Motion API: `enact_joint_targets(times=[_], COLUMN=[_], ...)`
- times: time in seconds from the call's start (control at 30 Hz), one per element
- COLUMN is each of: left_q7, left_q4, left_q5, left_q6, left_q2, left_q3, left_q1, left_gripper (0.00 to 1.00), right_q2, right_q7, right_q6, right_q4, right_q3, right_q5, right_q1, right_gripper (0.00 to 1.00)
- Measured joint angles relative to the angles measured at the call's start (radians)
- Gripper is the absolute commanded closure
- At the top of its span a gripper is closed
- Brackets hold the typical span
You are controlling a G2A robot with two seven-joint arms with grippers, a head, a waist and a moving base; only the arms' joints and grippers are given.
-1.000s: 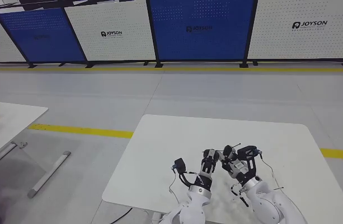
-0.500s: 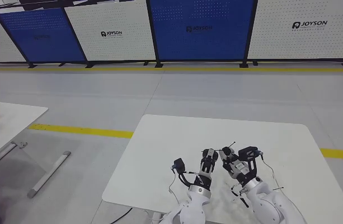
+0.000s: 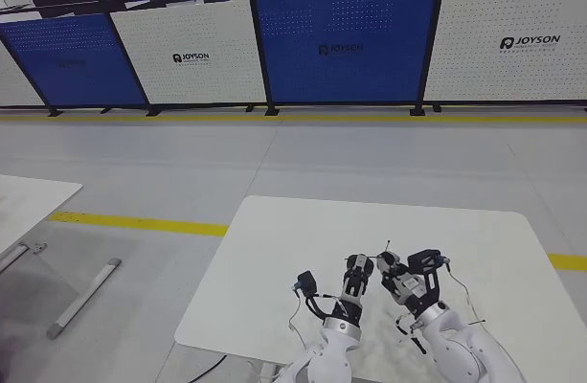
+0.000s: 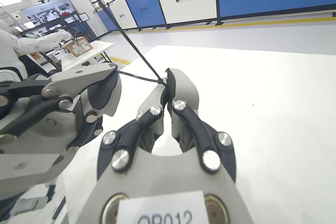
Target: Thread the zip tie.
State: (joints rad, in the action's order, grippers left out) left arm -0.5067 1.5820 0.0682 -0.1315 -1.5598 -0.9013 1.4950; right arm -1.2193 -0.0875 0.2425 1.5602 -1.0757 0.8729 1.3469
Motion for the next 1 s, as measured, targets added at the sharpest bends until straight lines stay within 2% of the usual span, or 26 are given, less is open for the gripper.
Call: enact_joint_targets(times=[0.17, 0.5, 1.0], left_q7=[0.012, 0.021, 0.038], left_q4=[0.004, 0.011, 0.066], left_q5=[-0.009, -0.028, -0.059], left_q6=[-0.032, -0.068, -0.133], left_q2=[-0.001, -0.005, -0.005], left_q3=[0.001, -0.001, -0.011], left_q1=[0.004, 0.003, 0.030], left_gripper=[1.00, 1.00, 1.00], right_q2=[-0.002, -0.004, -0.012], right_q7=[-0.006, -0.015, -0.029], right_q6=[0.005, 0.011, 0.026], right_q4=[-0.001, -0.002, -0.028], right_q3=[0.000, -0.002, 0.005], right_q5=[0.007, 0.020, 0.019], right_q1=[0.000, 0.004, -0.011], right_gripper=[1.00, 1.00, 1.00])
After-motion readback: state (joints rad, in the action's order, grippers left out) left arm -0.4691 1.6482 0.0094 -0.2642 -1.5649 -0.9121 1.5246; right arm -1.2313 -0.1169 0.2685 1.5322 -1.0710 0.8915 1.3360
